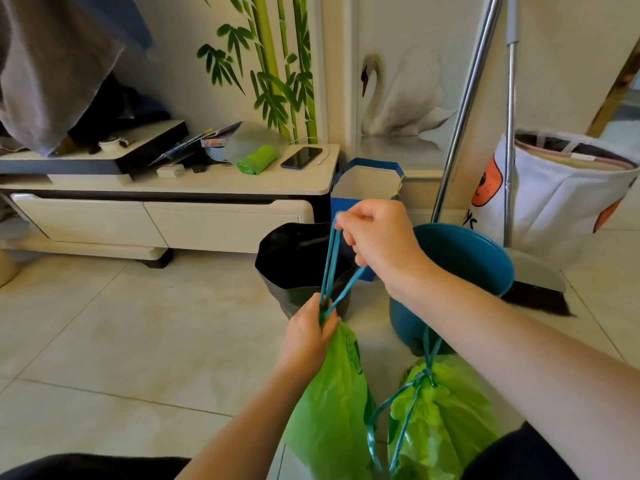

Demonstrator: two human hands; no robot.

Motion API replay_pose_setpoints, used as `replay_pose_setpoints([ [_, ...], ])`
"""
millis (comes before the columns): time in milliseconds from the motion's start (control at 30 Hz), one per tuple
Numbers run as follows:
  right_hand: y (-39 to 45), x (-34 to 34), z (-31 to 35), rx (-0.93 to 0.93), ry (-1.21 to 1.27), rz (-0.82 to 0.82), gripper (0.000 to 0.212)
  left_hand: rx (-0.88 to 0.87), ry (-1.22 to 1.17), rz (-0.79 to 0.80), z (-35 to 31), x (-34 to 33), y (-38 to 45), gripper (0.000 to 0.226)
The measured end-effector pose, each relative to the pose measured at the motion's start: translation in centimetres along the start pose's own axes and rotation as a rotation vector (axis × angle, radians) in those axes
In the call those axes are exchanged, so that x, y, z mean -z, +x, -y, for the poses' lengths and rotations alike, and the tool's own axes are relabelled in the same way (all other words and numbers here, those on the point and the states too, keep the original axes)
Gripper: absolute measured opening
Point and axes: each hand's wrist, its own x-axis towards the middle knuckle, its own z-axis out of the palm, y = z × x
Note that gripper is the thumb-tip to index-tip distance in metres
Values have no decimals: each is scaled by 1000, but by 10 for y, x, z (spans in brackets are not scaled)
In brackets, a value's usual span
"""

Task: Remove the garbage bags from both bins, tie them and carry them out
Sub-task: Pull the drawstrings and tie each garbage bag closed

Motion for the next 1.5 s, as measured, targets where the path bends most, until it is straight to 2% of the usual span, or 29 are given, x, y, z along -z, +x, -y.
replay_pose_setpoints([
  [100, 2, 1, 0, -106, 143, 20, 21, 29, 12, 130, 9, 1, -3, 24],
  [267, -2, -4, 3, -82, 190, 29, 21, 32, 132, 321, 5, 19, 7, 26],
  [333, -3, -1, 5, -91, 256, 34, 23, 20, 209, 470, -2, 40, 21, 25],
  [433, -5, 5, 9, -122, 423, 123, 14, -18, 275, 731, -13, 82, 44, 30],
  [500, -8, 5, 11, -126, 454, 203, 13, -20, 330, 817, -16, 103, 47, 38],
  [567, -14, 0, 15, -119, 463, 268, 18, -23, 332, 811, -17, 109, 41, 40],
  [667, -23, -8, 19, -88, 444, 322, 28, -61, 272, 714, -21, 103, 32, 33],
  [767, -27, -11, 17, -6, 256, 312, 38, -78, 242, 598, -24, 101, 34, 24],
  [833, -28, -10, 15, 32, 139, 276, 44, -46, 95, 541, -30, 104, 34, 21],
  [967, -24, -9, 10, 38, 64, 225, 50, -45, -98, 592, -44, 107, 31, 28],
  [1167, -14, -4, 3, 14, 72, 140, 53, -40, 10, 727, -40, 106, 37, 36],
  [1400, -8, -8, -5, 5, 104, 146, 56, -21, -21, 559, -34, 95, 39, 9],
  [1500, -7, -11, -8, 18, 91, 121, 52, 49, -62, 560, -30, 96, 39, 15],
])
